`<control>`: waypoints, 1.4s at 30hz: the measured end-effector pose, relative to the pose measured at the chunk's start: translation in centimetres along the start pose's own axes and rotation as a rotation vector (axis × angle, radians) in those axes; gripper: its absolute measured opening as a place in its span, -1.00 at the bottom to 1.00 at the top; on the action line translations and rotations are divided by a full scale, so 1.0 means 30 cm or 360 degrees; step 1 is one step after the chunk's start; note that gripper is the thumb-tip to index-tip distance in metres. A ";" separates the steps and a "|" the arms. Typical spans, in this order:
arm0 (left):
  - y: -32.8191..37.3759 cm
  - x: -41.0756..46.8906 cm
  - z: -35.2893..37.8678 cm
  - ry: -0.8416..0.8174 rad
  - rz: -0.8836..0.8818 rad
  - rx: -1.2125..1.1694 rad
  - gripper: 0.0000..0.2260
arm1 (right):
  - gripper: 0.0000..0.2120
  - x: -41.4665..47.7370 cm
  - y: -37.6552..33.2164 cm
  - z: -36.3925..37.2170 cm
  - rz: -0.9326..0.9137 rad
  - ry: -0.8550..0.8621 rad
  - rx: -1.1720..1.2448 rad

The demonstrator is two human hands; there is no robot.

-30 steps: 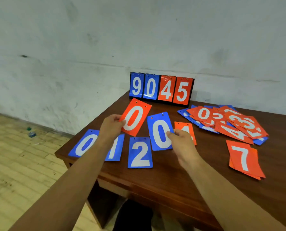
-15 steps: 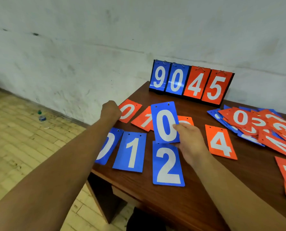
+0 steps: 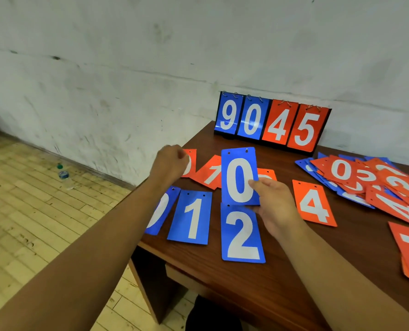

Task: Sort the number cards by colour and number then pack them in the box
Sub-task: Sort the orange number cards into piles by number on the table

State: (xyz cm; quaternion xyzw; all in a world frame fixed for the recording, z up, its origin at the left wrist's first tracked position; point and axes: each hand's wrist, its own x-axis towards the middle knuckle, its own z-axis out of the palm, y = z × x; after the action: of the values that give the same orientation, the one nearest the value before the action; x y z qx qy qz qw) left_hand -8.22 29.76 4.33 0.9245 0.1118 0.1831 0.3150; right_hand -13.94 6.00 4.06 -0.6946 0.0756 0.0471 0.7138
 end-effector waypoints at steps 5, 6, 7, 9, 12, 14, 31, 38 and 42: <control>0.149 -0.205 -0.048 -0.0646 -0.0092 -0.0879 -0.79 | -0.86 -0.063 -0.017 0.033 -0.0152 -0.0037 -0.0147; 0.144 -0.236 -0.046 -0.0688 -0.0057 -0.0869 -0.80 | -0.86 -0.081 -0.016 0.046 -0.0159 -0.0074 -0.0171; 0.135 -0.263 -0.047 -0.0689 -0.0036 -0.0854 -0.78 | -0.86 -0.097 -0.013 0.057 -0.0164 -0.0113 -0.0213; 0.096 -0.298 -0.050 -0.0604 -0.0053 -0.0903 -0.72 | -0.88 -0.125 -0.001 0.082 -0.0171 -0.0199 -0.0328; 0.000 -0.319 -0.106 -0.0329 -0.0165 -0.0895 -0.69 | -0.87 -0.151 0.036 0.128 -0.0399 -0.0276 -0.0730; -0.081 -0.310 -0.162 -0.0157 -0.0238 -0.0727 -0.68 | -0.77 -0.167 0.072 0.161 -0.0765 -0.0344 -0.1261; -0.194 -0.335 -0.166 0.0055 0.0005 0.0276 -0.73 | -0.54 -0.234 0.101 0.208 -0.0963 -0.0583 -0.1808; 0.119 -0.327 -0.034 -0.0054 0.0290 -0.0036 -0.88 | -0.59 -0.157 -0.017 -0.060 -0.0825 -0.0197 -0.1705; 0.322 -0.297 0.134 -0.0289 0.0434 -0.0071 -0.88 | -0.60 -0.076 -0.056 -0.329 -0.0618 0.0022 -0.1803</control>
State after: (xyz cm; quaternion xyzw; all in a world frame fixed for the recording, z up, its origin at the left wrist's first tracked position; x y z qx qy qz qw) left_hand -13.78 17.19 5.02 0.9367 -0.0477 0.1422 0.3165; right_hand -16.32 -3.84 5.87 -0.9685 -0.0849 -0.0557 0.2273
